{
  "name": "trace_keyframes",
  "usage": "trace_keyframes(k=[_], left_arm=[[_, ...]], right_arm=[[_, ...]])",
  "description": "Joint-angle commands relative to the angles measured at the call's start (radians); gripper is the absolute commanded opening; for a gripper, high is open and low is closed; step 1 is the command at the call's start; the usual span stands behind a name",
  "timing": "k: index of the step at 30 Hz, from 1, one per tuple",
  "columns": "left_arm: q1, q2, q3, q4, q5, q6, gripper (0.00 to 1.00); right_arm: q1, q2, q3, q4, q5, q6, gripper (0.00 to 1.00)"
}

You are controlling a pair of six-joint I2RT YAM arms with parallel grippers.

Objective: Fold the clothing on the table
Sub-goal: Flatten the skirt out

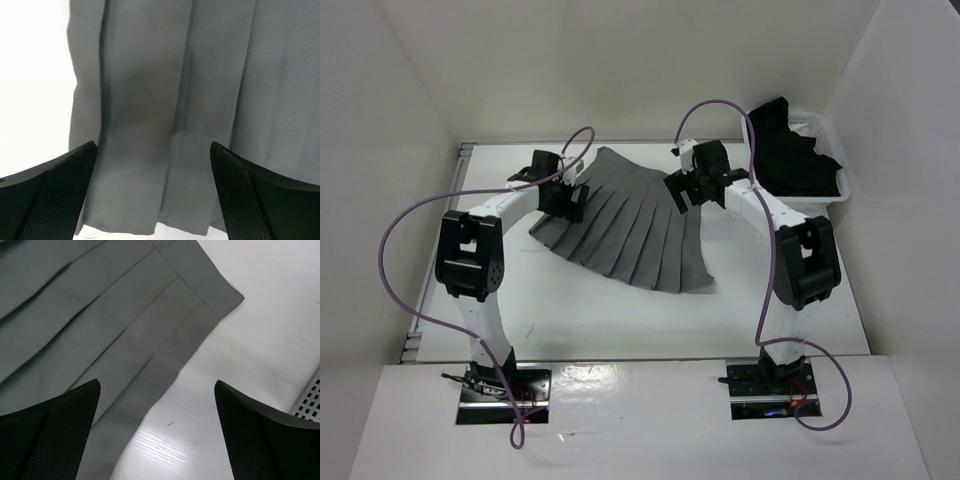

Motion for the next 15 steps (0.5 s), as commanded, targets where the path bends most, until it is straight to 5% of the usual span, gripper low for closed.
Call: trace_keyframes(k=[1, 15], left_arm=[[-0.006, -0.032, -0.008, -0.017, -0.046, -0.042, 1.0], [-0.016, -0.042, -0.058, -0.068, -0.037, -0.097, 1.0]], right_arm=[[0.0, -0.002, -0.001, -0.016, 0.011, -0.058, 0.99], [0.0, 0.195, 0.068, -0.018, -0.009, -0.194, 0.99]])
